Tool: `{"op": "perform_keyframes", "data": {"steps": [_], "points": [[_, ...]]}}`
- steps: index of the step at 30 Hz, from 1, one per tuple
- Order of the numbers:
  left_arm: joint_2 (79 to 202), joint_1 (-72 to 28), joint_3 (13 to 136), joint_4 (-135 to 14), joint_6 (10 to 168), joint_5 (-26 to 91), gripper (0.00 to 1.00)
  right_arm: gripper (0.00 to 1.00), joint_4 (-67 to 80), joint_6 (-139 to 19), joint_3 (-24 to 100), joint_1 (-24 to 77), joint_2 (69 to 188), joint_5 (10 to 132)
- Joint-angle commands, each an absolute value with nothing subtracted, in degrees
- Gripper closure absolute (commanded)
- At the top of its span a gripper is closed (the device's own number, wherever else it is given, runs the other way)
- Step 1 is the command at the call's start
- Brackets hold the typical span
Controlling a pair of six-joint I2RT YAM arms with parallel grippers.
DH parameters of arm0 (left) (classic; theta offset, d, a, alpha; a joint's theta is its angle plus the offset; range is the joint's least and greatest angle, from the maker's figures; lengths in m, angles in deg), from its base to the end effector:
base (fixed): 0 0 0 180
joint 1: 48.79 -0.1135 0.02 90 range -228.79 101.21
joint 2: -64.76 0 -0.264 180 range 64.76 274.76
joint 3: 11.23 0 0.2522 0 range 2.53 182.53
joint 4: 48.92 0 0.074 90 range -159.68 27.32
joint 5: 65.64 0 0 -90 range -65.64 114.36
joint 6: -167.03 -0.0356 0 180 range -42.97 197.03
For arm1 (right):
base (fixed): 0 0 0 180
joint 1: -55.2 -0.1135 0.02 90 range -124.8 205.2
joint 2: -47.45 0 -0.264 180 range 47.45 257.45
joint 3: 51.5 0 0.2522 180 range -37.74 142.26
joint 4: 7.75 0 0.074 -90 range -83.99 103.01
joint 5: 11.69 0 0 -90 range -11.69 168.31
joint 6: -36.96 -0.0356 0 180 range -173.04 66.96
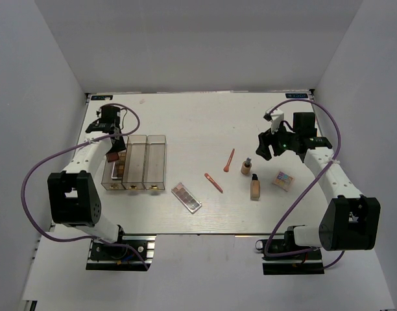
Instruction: Organize the makeup
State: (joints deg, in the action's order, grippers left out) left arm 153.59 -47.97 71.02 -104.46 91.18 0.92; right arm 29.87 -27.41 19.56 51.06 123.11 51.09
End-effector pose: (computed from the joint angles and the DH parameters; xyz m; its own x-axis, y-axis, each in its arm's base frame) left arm 0.3152 0.0097 0.2543 -0.8148 -0.2126 -0.5394 -0.3837 0.8952 0.2266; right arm 0.2823 0.0368 0.2780 -0.4304 -0.4168 -0.8007 -0.6524 0.7566 -0.0432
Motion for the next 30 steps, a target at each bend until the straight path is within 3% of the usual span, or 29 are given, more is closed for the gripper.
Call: {"op": "perform_keyframes", "data": {"steps": [1,4,9,13,22,26,30], "points": [[153.52,-48.44,69.68,-101.36,87.84,3.53,0.62,0.25,30.62,-25.27,21.05,51.16,121.63,47.55],[153.96,-48.44,68.71,-100.57,87.14,4.67,0.56,0.25,30.62,-25.09,21.58,51.16,121.98,47.55],[154.14,-48.44,67.31,-100.21,86.61,4.41,0.33,0.25,30.71,-25.44,21.58,51.07,122.16,46.76],[154.32,-48.44,66.78,-100.56,86.69,3.10,0.24,0.23,31.50,-25.35,21.67,51.07,122.16,45.54],[150.46,-47.13,71.52,-103.11,89.33,4.58,0.20,0.17,37.12,-16.75,23.17,50.64,119.88,32.89],[146.06,-46.60,73.02,-100.93,92.05,18.95,0.23,0.18,38.36,-15.51,23.78,47.39,119.26,27.69],[142.02,-45.89,71.96,-98.37,95.65,28.27,0.24,0.21,39.06,-16.99,24.13,39.14,121.10,31.88]]}}
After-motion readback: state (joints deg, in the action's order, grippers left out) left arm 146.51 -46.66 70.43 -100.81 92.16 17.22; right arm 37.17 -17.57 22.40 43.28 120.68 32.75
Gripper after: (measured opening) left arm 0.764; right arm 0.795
